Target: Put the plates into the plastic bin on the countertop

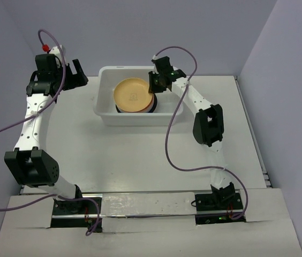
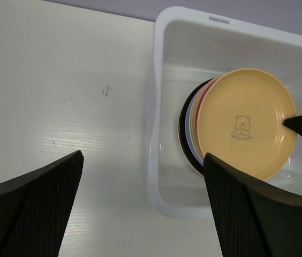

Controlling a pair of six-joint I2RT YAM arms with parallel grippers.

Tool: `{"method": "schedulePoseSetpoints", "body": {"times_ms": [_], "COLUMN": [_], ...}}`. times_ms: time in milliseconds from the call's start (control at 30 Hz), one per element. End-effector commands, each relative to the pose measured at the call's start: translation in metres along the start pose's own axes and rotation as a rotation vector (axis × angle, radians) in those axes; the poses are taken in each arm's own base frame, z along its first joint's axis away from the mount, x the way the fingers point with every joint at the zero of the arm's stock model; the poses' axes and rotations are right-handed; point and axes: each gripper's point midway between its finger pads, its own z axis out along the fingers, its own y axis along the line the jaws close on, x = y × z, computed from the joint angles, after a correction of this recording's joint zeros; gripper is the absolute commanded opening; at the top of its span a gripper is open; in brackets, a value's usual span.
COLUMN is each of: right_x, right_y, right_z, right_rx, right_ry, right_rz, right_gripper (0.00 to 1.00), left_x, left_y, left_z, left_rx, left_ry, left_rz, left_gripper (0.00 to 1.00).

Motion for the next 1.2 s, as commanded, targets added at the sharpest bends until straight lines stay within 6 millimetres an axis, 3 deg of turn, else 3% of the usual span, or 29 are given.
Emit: {"method": "schedulePoseSetpoints", "body": {"times_ms": [0, 100, 167, 233, 333, 400, 533, 667, 733, 833, 933, 1167], "right_x": [-0.028, -0.027, -0.038, -0.058, -0.088, -0.108, -0.128, -0.114, -0.097, -0.068, -0.05, -0.017], "right_y": [0.005, 0.005, 0.009, 0.017, 0.03, 0.038, 0.016, -0.074, -0.101, -0.159, -0.181, -0.181], "right_z": [-0.005, -0.017, -0.039, -0.072, -0.127, -0.177, -0.234, -0.243, -0.239, -0.234, -0.231, -0.219], "right_rx": [0.005, 0.011, 0.006, -0.017, -0.063, -0.08, -0.019, 0.165, 0.195, 0.277, 0.313, 0.292], "right_ry": [-0.095, -0.091, -0.125, -0.183, -0.288, -0.39, -0.516, -0.485, -0.441, -0.373, -0.347, -0.295], "right_rz": [-0.04, -0.047, -0.064, -0.083, -0.112, -0.159, -0.175, -0.08, -0.044, 0.015, 0.016, 0.017], "right_gripper": [0.48, 0.73, 0.9, 1.0, 1.0, 1.0, 1.0, 1.0, 1.0, 1.0, 1.0, 1.0], "left_x": [-0.01, -0.012, -0.016, -0.015, -0.012, -0.01, -0.009, -0.006, -0.003, 0.009, 0.017, 0.032], "left_y": [0.0, 0.001, -0.001, 0.001, 0.008, 0.015, 0.026, 0.032, 0.039, 0.058, 0.063, 0.068], "left_z": [-0.014, -0.014, -0.011, -0.007, -0.003, -0.002, 0.0, 0.007, 0.012, 0.024, 0.023, 0.017], "left_rx": [0.041, 0.046, 0.051, 0.048, 0.019, 0.015, 0.015, 0.017, -0.012, -0.092, -0.107, -0.131], "left_ry": [-0.031, -0.032, -0.022, 0.005, 0.028, 0.028, 0.011, 0.008, 0.015, 0.054, 0.055, 0.069], "left_rz": [-0.047, -0.038, -0.033, -0.022, 0.022, 0.046, 0.044, 0.062, 0.073, 0.078, 0.09, 0.09], "left_gripper": [0.99, 0.99, 0.99, 0.99, 0.99, 0.99, 0.99, 0.99, 0.99, 0.99, 0.99, 0.99]}}
